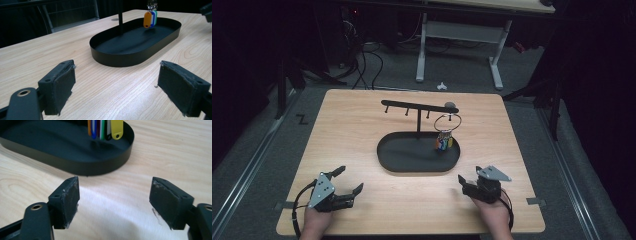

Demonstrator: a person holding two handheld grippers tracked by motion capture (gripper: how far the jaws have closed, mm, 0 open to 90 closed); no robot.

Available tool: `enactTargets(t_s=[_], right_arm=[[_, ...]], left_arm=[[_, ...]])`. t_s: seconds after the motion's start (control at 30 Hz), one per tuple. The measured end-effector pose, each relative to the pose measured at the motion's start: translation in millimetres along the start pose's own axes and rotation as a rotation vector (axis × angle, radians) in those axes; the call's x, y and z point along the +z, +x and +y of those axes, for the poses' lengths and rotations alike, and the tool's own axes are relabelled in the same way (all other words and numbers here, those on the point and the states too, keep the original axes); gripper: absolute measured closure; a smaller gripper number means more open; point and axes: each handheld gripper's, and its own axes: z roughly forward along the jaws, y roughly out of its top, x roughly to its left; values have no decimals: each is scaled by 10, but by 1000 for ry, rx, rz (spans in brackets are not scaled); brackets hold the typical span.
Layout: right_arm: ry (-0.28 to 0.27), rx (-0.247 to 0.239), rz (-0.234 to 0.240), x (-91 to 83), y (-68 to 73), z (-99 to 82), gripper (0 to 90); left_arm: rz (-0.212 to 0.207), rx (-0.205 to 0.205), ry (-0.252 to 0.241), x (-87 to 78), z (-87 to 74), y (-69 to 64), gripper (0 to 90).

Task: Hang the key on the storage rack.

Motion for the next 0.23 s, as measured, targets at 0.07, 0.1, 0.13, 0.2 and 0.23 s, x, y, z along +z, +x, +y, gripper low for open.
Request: enactTargets(t_s=[0.07, 0.1, 0.13, 0.2, 0.23], right_arm=[[18, 8, 33, -32, -35, -26, 212], [17, -4, 16, -50, -43, -34, 215], [13, -9, 0, -59, -63, -46, 214], [13, 17, -5, -52, -91, -68, 203], [15, 23, -2, -44, -92, -60, 193]], left_arm=[[-1, -2, -1, -3, 0, 2, 150], [-1, -3, -4, -5, -1, 2, 150], [2, -5, -6, -8, -2, 4, 150], [8, -5, -12, -13, -5, 2, 150], [9, -2, -15, -14, -6, -1, 150]])
